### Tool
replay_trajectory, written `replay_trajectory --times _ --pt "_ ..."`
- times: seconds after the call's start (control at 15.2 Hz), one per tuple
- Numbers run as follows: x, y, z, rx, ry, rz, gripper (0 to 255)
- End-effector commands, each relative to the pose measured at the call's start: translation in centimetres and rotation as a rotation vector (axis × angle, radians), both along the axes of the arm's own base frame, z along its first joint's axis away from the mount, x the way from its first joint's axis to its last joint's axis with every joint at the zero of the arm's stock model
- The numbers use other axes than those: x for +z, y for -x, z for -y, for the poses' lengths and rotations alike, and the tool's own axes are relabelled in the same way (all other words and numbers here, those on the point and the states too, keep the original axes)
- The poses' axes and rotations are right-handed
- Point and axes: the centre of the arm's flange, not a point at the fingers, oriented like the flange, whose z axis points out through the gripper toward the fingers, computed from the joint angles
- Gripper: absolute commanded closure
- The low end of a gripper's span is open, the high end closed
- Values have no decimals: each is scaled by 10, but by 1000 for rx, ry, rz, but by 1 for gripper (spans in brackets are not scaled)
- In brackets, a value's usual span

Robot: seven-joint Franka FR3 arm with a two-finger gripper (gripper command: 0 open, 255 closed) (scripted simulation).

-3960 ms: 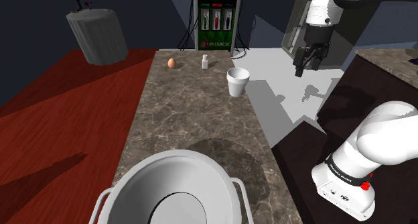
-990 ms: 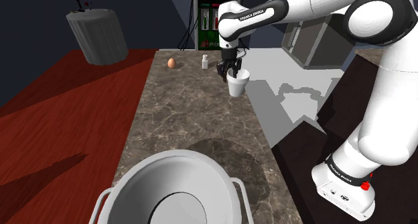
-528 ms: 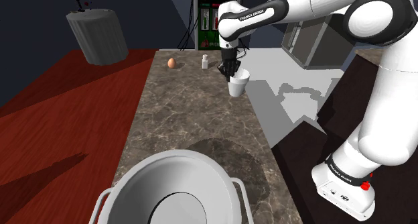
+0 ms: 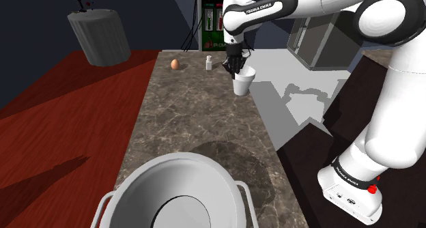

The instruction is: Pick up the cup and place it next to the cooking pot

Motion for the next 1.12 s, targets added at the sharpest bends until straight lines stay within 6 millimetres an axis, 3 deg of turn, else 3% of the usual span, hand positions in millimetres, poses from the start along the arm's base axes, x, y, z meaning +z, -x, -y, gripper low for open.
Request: replay_trajectory --times 0.0,1.06 --pt "12 0 0 0 0 0 255" --pt "96 0 0 0 0 0 255"
